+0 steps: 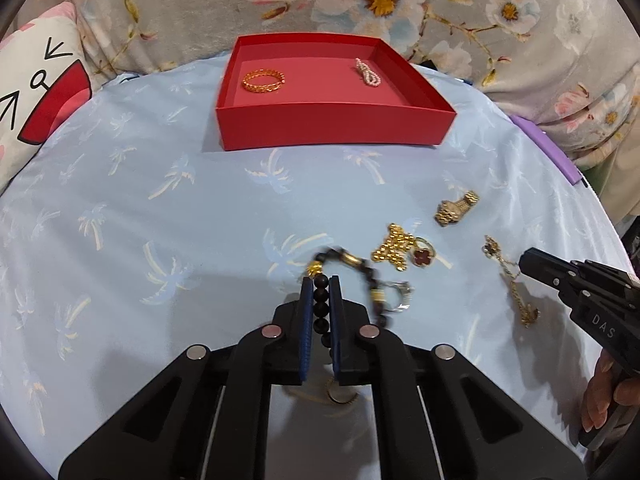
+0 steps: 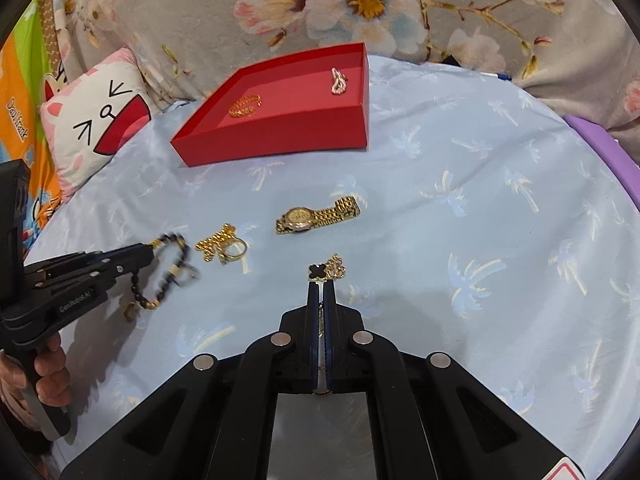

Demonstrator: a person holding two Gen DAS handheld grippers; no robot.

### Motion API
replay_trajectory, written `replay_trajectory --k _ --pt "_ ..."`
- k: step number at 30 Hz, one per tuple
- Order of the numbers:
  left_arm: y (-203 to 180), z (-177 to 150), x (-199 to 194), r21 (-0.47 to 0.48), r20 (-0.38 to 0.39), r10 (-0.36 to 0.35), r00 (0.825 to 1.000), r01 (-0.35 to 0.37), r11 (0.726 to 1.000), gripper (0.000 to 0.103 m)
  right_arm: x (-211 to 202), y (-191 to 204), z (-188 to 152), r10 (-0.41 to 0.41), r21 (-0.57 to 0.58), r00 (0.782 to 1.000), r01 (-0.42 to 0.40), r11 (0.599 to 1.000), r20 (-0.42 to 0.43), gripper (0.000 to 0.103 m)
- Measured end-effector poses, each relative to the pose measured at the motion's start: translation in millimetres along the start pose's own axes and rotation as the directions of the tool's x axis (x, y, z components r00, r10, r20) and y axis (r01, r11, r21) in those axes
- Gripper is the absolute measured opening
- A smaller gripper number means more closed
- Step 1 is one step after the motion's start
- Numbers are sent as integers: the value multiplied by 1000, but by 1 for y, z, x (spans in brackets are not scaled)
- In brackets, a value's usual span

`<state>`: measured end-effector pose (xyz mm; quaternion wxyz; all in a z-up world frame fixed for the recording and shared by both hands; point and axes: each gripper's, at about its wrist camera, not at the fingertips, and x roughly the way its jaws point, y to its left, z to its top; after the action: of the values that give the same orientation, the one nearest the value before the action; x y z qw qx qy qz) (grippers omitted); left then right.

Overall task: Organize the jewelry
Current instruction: 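Grasp the black bead bracelet with the left tool while the right tool holds the chain, then carry bracelet and chain into the red box and open both tools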

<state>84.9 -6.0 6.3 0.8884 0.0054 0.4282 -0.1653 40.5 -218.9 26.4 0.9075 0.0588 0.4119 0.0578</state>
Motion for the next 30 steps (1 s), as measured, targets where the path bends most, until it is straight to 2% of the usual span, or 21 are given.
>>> replay_trajectory --k 8,15,19,30 --pt "-10 -1 -10 22 22 -1 1000 0 1000 7 -19 7 2 14 -5 999 -14 1000 49 2" --pt "-20 16 -44 46 96 -12 995 8 999 7 -50 9 20 62 1 991 -63 998 116 1" --pt "-25 37 -68 69 152 -14 988 3 998 7 -73 12 45 91 -12 983 -91 996 161 1" --pt "-26 121 -102 87 274 1 962 -26 996 7 -115 26 135 65 -79 946 -42 996 316 1"
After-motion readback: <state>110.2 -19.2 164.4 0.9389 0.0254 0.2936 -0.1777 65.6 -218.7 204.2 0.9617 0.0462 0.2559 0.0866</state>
